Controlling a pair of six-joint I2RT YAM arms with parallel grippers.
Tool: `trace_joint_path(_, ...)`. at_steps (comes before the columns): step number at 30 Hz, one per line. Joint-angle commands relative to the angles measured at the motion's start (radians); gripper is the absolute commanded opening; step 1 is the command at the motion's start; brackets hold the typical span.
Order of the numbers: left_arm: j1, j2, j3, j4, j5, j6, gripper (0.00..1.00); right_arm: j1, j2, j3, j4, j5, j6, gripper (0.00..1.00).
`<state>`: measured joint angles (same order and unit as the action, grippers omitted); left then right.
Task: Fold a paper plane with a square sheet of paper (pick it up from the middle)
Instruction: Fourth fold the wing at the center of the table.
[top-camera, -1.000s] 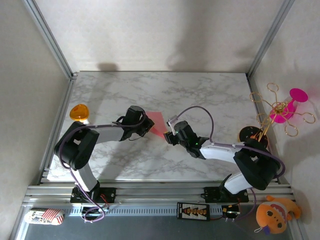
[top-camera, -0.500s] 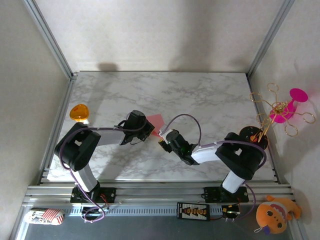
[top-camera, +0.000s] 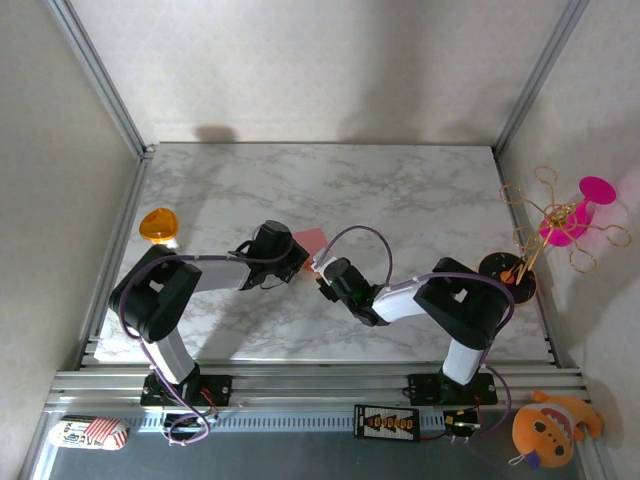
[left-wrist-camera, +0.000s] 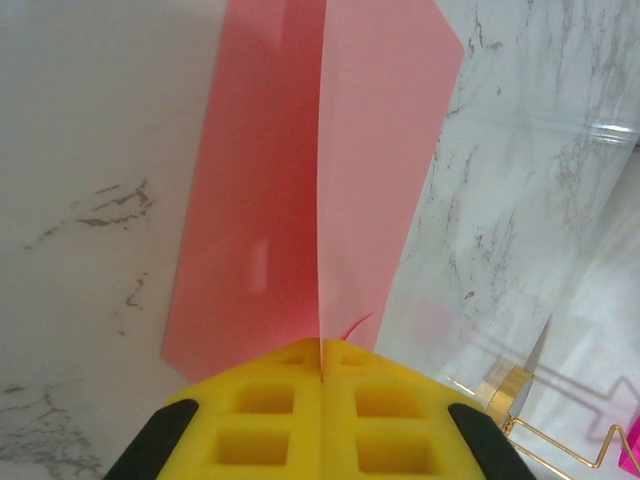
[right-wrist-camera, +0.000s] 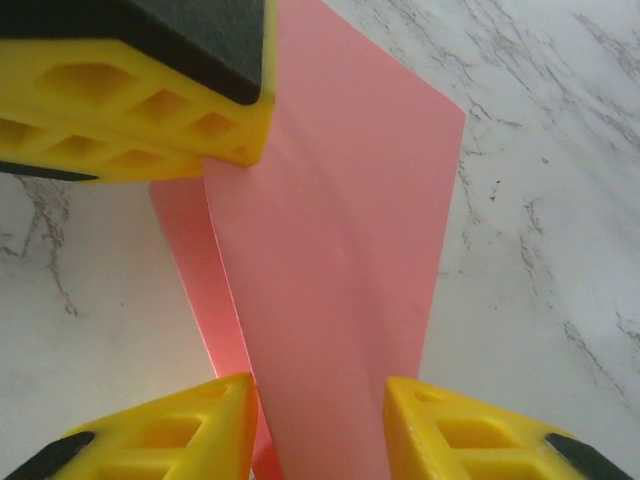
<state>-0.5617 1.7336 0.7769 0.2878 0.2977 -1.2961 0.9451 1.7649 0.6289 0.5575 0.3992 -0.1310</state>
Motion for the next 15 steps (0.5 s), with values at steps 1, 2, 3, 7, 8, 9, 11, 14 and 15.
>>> trace_joint_path(1,-0.009,-0.026,0.024,-0.007,-0.001,-0.016,0.02,0.008,0.023,0.026,0.001,0.021,-0.016,0.37)
trace_joint_path(2,-0.009,-0.026,0.024,-0.007,0.001,-0.015,0.02,0.008,0.026,0.029,-0.003,0.023,-0.016,0.35)
trace_joint_path(3,-0.009,-0.025,0.024,-0.006,0.002,-0.017,0.02,0.009,0.028,0.032,-0.008,0.023,-0.016,0.33)
trace_joint_path(7,-0.005,-0.031,0.024,-0.006,0.006,-0.017,0.05,0.009,0.032,0.035,-0.015,0.024,-0.016,0.24)
trace_joint_path(8,0.001,-0.038,0.020,-0.006,0.006,-0.016,0.08,0.008,0.033,0.035,-0.014,0.024,-0.016,0.22)
trace_joint_path(9,0.008,-0.050,0.014,-0.006,0.004,-0.015,0.12,0.009,0.032,0.035,-0.014,0.024,-0.016,0.20)
trace_joint_path(11,0.031,-0.082,-0.009,-0.007,-0.006,-0.015,0.22,0.008,0.033,0.033,-0.009,0.024,-0.018,0.17)
trace_joint_path(14,0.073,-0.152,-0.069,-0.009,-0.033,-0.015,0.35,0.006,0.034,0.030,0.016,0.016,-0.034,0.13)
trace_joint_path(15,0.088,-0.177,-0.091,-0.007,-0.042,-0.017,0.37,0.006,0.037,0.031,0.031,0.009,-0.041,0.12)
